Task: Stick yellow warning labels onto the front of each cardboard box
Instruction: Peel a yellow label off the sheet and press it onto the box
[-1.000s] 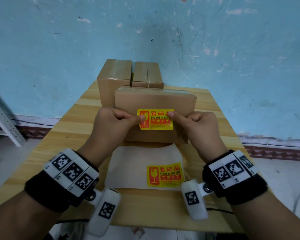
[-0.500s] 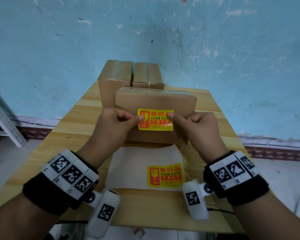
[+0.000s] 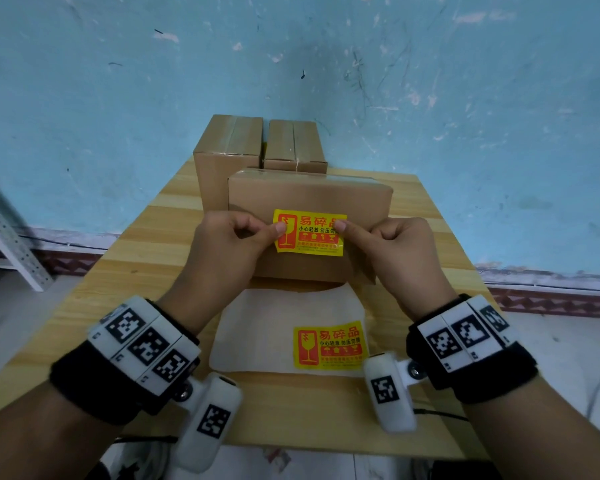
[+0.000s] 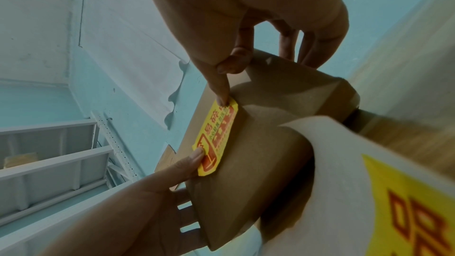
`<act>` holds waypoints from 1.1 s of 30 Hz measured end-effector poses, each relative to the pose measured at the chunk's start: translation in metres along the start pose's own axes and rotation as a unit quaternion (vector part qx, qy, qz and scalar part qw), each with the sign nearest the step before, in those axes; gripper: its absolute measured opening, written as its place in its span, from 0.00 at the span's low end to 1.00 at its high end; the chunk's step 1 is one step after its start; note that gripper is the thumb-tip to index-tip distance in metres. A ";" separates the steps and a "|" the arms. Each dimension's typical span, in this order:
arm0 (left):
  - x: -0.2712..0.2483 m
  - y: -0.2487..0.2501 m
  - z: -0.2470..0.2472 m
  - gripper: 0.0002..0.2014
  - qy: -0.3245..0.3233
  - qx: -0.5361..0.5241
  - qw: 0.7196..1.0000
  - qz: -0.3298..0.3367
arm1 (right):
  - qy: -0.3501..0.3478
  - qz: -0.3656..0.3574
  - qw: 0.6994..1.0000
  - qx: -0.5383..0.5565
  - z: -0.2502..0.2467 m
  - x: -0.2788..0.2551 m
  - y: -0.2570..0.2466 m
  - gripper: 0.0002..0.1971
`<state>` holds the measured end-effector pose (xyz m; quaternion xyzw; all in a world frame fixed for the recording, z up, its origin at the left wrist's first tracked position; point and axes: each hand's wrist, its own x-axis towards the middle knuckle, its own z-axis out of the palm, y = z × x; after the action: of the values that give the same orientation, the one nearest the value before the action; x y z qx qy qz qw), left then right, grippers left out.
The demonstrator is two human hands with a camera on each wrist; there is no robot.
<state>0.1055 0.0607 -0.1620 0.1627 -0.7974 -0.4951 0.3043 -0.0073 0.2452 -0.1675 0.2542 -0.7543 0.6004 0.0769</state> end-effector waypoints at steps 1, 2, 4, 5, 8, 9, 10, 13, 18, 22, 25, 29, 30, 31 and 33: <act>0.000 0.000 0.000 0.11 0.003 0.001 1.000 0.000 | -0.001 -0.001 1.000 0.000 0.000 0.000 0.000 0.35; 0.000 0.001 0.000 0.11 0.007 0.003 1.000 0.000 | -0.002 0.000 1.000 -0.001 0.000 0.000 0.000 0.35; 0.001 0.001 0.000 0.11 0.012 0.005 1.000 -0.006 | -0.001 0.001 1.000 -0.001 0.000 0.000 0.001 0.34; 0.002 0.001 -0.001 0.11 0.014 0.003 1.000 -0.010 | -0.001 0.002 1.000 0.000 -0.001 0.000 0.001 0.35; 0.004 0.000 -0.005 0.12 0.015 0.003 1.000 -0.007 | 0.002 0.004 1.000 0.002 -0.001 0.000 0.001 0.37; 0.004 0.000 -0.005 0.12 0.015 0.004 1.000 -0.004 | 0.002 0.005 1.000 0.000 -0.001 0.000 0.000 0.37; 0.004 0.000 -0.006 0.13 0.016 0.006 1.000 0.000 | 0.003 0.006 1.000 -0.002 -0.001 -0.001 0.000 0.37; 0.005 -0.002 -0.009 0.14 0.015 0.017 1.000 0.008 | 0.005 0.007 1.000 -0.005 -0.001 -0.001 -0.001 0.37; 0.009 -0.007 -0.016 0.13 -0.011 0.035 0.999 0.014 | -0.008 0.004 1.000 -0.014 -0.003 0.000 -0.002 0.37; 0.009 -0.006 -0.017 0.13 -0.011 0.049 0.999 0.022 | -0.054 0.002 0.996 -0.076 -0.009 0.003 -0.003 0.29; 0.010 -0.002 -0.016 0.12 0.010 0.056 0.998 0.019 | -0.057 -0.017 0.987 -0.152 -0.010 0.004 -0.007 0.23; 0.012 -0.002 -0.015 0.17 0.035 0.054 0.998 -0.005 | -0.053 -0.028 0.986 -0.156 -0.011 0.005 -0.009 0.24; 0.012 -0.001 -0.015 0.18 0.036 0.053 0.998 -0.010 | -0.049 -0.026 0.987 -0.151 -0.011 0.005 -0.009 0.25; 0.012 0.000 -0.014 0.18 0.033 0.058 0.998 -0.012 | -0.040 -0.022 0.988 -0.149 -0.010 0.005 -0.009 0.25; 0.010 0.003 -0.014 0.17 0.017 0.081 0.997 -0.004 | -0.014 -0.007 0.989 -0.146 -0.009 0.005 -0.010 0.28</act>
<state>0.1069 0.0474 -0.1515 0.1981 -0.8289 -0.4277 0.3014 -0.0084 0.2507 -0.1545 0.2535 -0.8332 0.4796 0.1069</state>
